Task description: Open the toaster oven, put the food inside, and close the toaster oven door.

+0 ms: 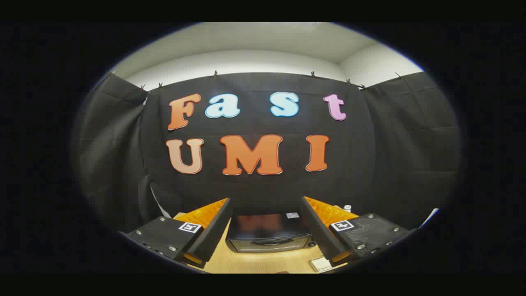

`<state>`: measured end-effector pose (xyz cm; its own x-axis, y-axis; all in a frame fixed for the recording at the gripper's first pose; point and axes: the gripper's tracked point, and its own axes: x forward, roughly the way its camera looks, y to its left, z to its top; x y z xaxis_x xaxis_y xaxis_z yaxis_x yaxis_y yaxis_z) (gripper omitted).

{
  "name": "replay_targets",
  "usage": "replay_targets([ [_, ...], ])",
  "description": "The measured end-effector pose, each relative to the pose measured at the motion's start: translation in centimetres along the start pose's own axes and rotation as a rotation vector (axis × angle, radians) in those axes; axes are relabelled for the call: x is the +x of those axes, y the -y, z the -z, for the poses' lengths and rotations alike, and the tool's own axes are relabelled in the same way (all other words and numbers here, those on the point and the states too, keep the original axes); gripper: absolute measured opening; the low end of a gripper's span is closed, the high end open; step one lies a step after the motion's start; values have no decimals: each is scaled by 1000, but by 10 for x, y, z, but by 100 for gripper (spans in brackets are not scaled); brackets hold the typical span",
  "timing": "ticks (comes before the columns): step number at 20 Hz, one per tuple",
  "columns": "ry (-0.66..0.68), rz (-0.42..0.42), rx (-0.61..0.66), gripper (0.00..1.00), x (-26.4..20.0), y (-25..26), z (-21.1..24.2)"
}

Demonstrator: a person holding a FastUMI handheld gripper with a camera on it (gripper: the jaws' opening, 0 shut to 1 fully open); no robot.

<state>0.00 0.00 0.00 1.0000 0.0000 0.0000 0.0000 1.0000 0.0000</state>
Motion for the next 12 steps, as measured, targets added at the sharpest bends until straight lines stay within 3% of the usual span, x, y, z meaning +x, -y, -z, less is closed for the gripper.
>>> replay_targets([
  [12,-16,2,14,98,2,4,7],
])
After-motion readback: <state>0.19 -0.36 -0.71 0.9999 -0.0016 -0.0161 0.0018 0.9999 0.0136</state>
